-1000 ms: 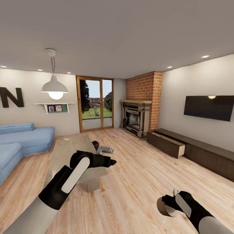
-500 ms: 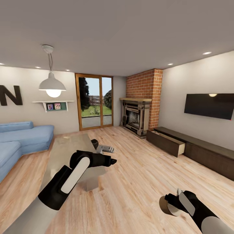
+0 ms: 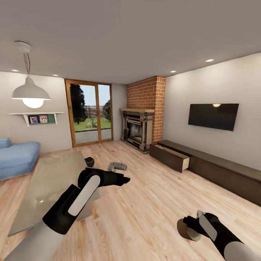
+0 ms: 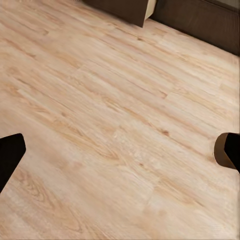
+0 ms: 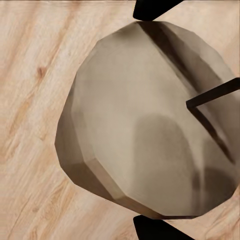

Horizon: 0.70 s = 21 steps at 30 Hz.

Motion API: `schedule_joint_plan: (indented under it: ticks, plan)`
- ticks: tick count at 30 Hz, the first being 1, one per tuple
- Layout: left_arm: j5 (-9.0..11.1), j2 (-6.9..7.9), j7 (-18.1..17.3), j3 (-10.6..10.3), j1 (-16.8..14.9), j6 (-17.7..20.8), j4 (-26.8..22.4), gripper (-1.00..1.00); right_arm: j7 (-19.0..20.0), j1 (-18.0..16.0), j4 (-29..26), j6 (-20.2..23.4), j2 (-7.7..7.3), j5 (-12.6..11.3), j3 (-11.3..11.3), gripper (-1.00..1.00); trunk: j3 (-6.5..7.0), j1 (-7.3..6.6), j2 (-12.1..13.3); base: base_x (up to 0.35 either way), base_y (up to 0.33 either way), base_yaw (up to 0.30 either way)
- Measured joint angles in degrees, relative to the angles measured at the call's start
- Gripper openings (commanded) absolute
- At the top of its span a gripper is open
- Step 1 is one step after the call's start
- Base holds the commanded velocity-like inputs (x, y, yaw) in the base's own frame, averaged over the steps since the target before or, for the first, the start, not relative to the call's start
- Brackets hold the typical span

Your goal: Place each of the two pumpkins and all three candles from the living room inside a cabinet in the living room (use any cabinet), then make sure every cabinet is closed, and position the cauldron so it is next to a table in the living room.

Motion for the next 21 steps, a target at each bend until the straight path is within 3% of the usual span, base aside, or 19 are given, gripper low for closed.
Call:
schedule_joint_plan:
  ticks: [6, 12, 21]
  plan:
    - [0.0, -0.02, 0.0, 0.0, 0.0, 0.0, 0.0, 1.00, 0.0, 0.0, 0.0, 0.0, -0.02, 0.0, 0.0, -1.00, -0.37, 0.00, 0.0, 0.295, -0.069, -0.186]
    - [0.0, -0.03, 0.0, 0.0, 0.0, 0.0, 0.0, 1.00, 0.0, 0.0, -0.1, -0.1, 0.06, 0.0, 0.4, -1.00, -0.57, -0.01, 0.0, 0.265, -0.008, -0.045]
    - [2.6, 2.90, 0.0, 0.0, -0.4, 0.0, -1.4, 1.00, -2.2, 3.0, -2.8, 3.1, -0.21, 0.4, -2.4, -1.00, -0.57, 0.02, 0.0, 0.000, 0.000, 0.000]
